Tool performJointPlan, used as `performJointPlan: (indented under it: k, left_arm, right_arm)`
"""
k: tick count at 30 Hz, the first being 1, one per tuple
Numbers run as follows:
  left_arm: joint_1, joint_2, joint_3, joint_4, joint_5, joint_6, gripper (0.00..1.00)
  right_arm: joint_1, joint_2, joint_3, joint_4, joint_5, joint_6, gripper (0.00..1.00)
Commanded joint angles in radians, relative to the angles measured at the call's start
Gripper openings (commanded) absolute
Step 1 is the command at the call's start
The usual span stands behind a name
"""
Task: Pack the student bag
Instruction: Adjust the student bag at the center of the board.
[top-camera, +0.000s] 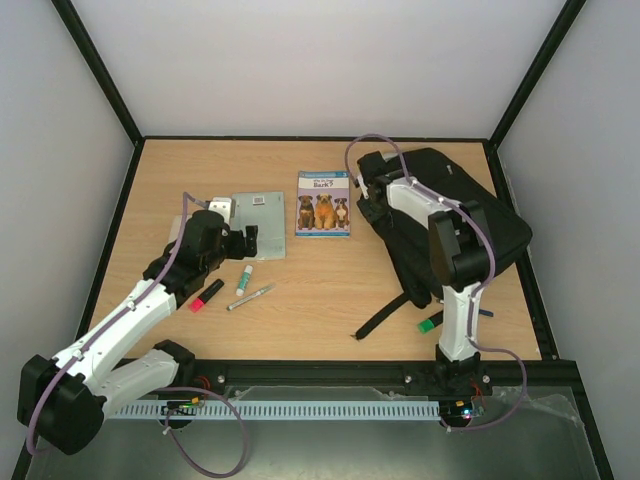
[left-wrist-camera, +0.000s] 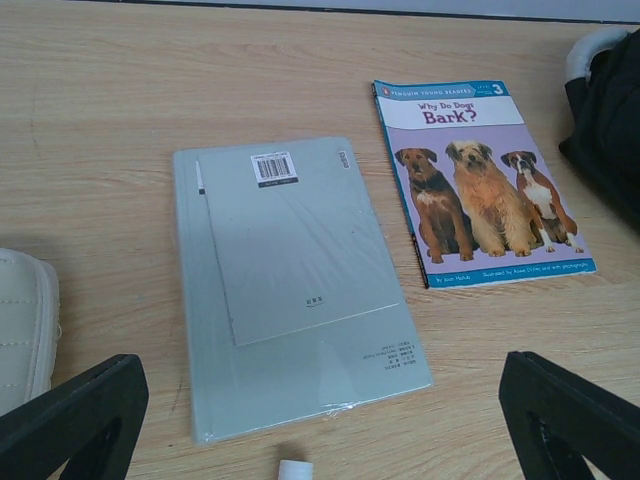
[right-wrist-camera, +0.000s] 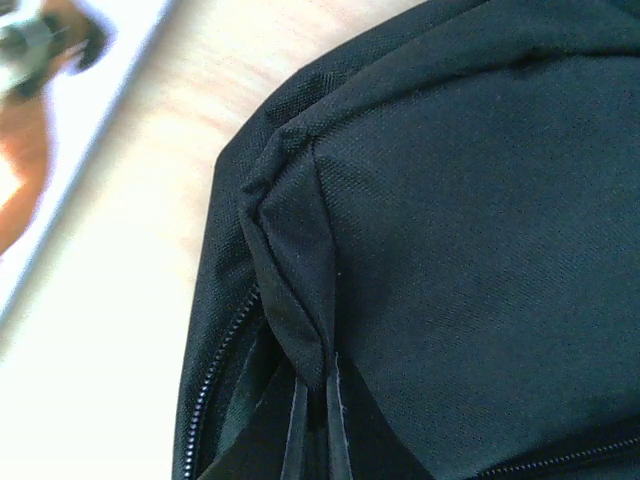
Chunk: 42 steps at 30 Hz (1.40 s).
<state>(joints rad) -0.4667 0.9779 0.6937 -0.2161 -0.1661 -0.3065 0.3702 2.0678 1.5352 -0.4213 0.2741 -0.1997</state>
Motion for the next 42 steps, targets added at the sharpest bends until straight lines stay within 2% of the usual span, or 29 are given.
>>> performJointPlan:
  k: [1,7,10,14,16,19,22,25,27,30,34,38,42]
  left_arm:
    - [-0.006,0.000,-0.009,0.003,-0.001,0.006,0.99]
    - [-0.006,0.007,-0.010,0.004,0.023,0.010,0.99]
    - [-0.009,0.025,-0.005,0.003,0.042,0.010,0.99]
    - [-0.011,0.059,0.014,-0.008,0.053,0.006,0.99]
    - [-0.010,0.078,0.024,-0.002,0.090,0.005,0.99]
    - [-0.013,0.127,0.049,0.012,0.150,-0.022,0.98]
    - [-0.032,0.182,0.085,0.025,0.200,-0.064,0.98]
    - [-0.070,0.240,0.147,0.038,0.224,-0.097,0.98]
    - [-0.093,0.284,0.197,0.038,0.235,-0.113,0.98]
    - [-0.119,0.358,0.282,0.038,0.253,-0.131,0.99]
    - [-0.137,0.485,0.408,0.044,0.290,-0.161,0.99]
    - [-0.161,0.667,0.547,0.023,0.319,-0.174,0.99]
    - [-0.177,0.825,0.671,0.006,0.361,-0.184,0.99]
  right_arm:
    - [0.050,-0.135,-0.112,-0.027,-0.135,-0.120,0.01]
    - [0.107,-0.333,-0.317,-0.023,-0.223,-0.293,0.01]
    - [0.107,-0.475,-0.458,-0.042,-0.325,-0.475,0.01]
    - [0.107,-0.625,-0.581,-0.018,-0.328,-0.634,0.01]
    - [0.107,-0.665,-0.603,-0.001,-0.310,-0.648,0.01]
    - [0.106,-0.689,-0.595,0.015,-0.310,-0.584,0.03]
    - [0.106,-0.712,-0.561,-0.018,-0.351,-0.496,0.17]
    - [0.102,-0.750,-0.512,-0.096,-0.354,-0.416,0.47]
    - [0.078,-0.809,-0.500,-0.122,-0.336,-0.354,0.60]
    - [-0.026,-0.864,-0.465,-0.180,-0.330,-0.266,0.70]
    - [-0.272,-0.893,-0.436,-0.273,-0.373,-0.182,0.78]
    - [-0.469,-0.932,-0.514,-0.300,-0.314,-0.177,0.90]
    - [-0.656,-0.936,-0.551,-0.346,-0.322,-0.203,0.95]
